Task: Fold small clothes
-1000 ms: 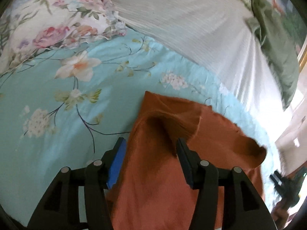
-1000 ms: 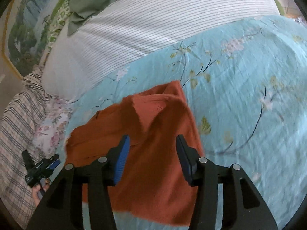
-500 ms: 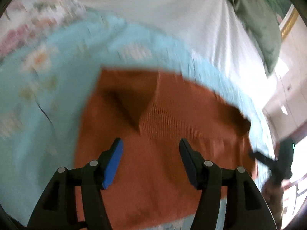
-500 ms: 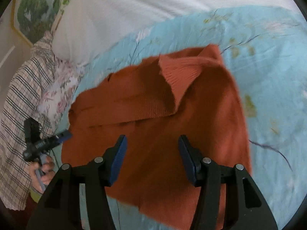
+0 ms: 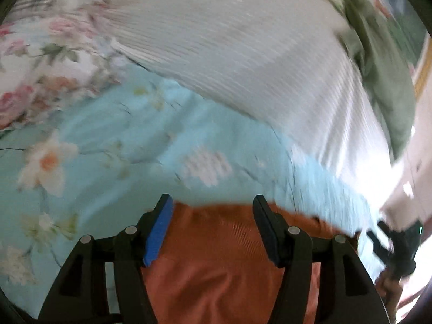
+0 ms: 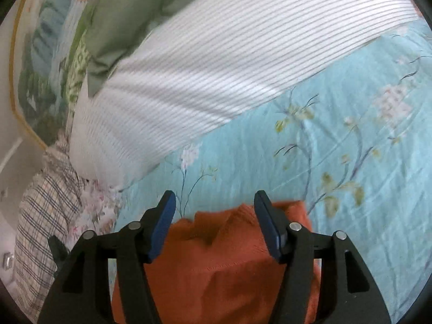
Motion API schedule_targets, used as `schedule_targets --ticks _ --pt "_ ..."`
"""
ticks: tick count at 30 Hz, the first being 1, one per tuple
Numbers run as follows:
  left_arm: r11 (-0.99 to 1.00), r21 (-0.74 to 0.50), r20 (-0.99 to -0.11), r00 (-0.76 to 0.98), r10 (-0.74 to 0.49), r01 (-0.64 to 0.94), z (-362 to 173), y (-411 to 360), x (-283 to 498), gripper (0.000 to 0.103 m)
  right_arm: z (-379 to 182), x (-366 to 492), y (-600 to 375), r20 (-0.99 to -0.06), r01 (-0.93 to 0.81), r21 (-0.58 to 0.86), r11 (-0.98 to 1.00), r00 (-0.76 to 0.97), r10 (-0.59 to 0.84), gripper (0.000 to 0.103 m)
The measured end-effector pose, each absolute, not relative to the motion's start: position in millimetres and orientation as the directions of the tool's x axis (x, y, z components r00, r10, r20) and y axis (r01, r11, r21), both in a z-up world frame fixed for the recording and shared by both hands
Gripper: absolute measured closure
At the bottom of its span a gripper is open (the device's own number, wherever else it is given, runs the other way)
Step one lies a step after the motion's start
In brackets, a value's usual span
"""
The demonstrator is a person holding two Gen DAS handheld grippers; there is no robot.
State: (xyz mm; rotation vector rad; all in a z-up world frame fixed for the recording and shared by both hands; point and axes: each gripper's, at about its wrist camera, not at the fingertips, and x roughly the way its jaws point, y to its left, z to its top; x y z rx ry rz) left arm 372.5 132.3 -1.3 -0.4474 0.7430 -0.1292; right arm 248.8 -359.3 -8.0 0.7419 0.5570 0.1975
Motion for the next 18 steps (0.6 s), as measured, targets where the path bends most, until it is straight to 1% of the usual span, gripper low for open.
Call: schedule_targets --ticks 2,3,8,11,12,13,14,18 --pt "0.891 -0.447 -0.625 0.738 -0.253 -0.073 1 143 364 0.039 -7 237 -360 -0.404 0.017 0.686 0.727 0.840 0.361 0.041" --pt "0.887 -0.457 -0.623 0.736 -0.263 -0.070 -1 146 354 0.039 -8 228 -359 -0.407 0.014 0.684 0.729 0.837 0.366 0.041" --pt "0.865 -0.501 -0.630 0.694 -0.348 -0.022 -15 136 281 0.039 -23 178 -344 -0.432 -0.012 0.683 0.731 0.800 0.417 0.041" --pt "0.847 -0.532 -0.629 0.660 -0.411 0.021 -21 121 226 0.039 -35 140 -335 -0.439 -0.014 0.691 0.723 0.786 0.435 0.039" --pt "0.841 -0.540 -0.626 0.653 -0.427 0.032 -24 117 209 0.037 -38 125 -332 -0.436 -0.013 0.698 0.716 0.785 0.440 0.036" --pt "0.834 -0.551 -0.628 0.642 -0.441 0.034 -28 113 193 0.032 -41 115 -330 -0.434 -0.013 0.703 0.711 0.784 0.443 0.034" --pt "0.823 -0.566 -0.633 0.622 -0.461 0.034 -34 108 177 0.031 -44 102 -327 -0.429 -0.013 0.710 0.704 0.785 0.447 0.033" --pt "0.792 -0.610 -0.652 0.570 -0.500 -0.002 -63 97 141 0.028 -53 69 -316 -0.427 -0.013 0.723 0.690 0.777 0.462 0.032"
